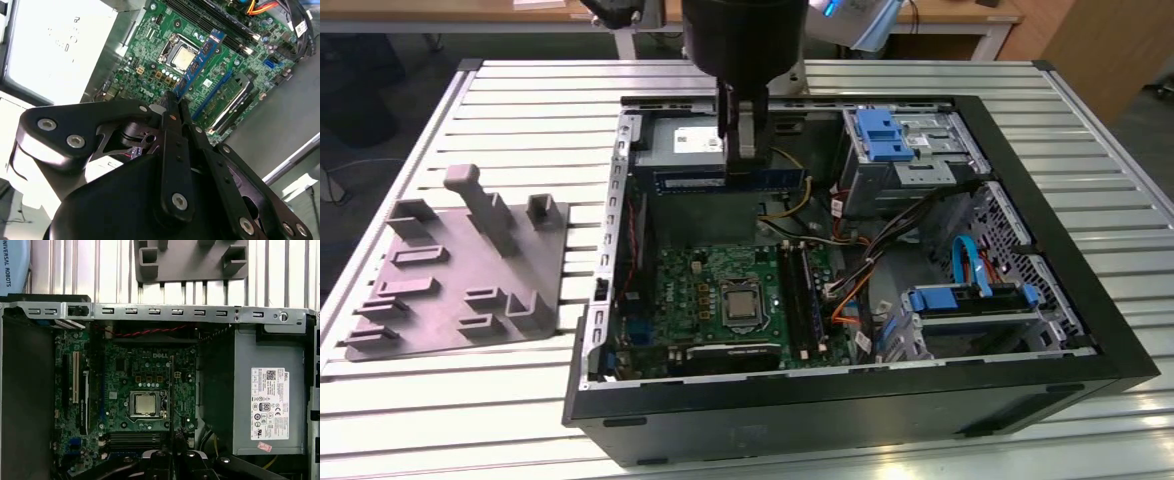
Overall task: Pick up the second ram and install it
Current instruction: 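Pick up the second ram and move it above second insertion slot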
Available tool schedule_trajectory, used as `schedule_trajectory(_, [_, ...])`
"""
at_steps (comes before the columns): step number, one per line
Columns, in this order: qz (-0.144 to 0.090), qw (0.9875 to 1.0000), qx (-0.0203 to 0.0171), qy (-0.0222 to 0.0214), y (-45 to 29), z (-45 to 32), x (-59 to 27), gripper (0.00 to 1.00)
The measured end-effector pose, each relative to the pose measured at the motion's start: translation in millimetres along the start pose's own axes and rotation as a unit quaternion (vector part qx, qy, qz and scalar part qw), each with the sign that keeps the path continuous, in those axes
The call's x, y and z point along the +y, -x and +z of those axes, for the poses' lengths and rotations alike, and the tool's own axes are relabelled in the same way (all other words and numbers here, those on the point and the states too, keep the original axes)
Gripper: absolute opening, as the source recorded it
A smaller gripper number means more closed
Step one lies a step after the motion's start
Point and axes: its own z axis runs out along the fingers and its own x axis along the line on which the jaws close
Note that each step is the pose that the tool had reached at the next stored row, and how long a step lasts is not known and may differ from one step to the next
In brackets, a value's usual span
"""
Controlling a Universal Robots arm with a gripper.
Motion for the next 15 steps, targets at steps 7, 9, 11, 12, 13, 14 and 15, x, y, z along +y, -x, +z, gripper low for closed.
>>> schedule_trajectory(7, [0.017,0.9998,-0.0085,-0.0007,-0.5,9.5,-2.3,0.14])
schedule_trajectory(9, [0.017,0.9998,-0.0102,-0.0006,-0.8,11.6,-6.7,0.14])
schedule_trajectory(11, [0.017,0.9998,-0.0105,-0.0003,-0.9,13.3,-11.1,0.14])
schedule_trajectory(12, [0.017,0.9998,-0.0104,-0.0003,-0.9,14.1,-12.3,0.14])
schedule_trajectory(13, [0.017,0.9998,-0.0104,-0.0002,-1.0,14.8,-13.2,0.14])
schedule_trajectory(14, [0.017,0.9998,-0.0104,-0.0002,-1.0,15.9,-14.1,0.14])
schedule_trajectory(15, [0.017,0.9998,-0.0105,-0.0002,-1.2,17.3,-14.7,0.14])
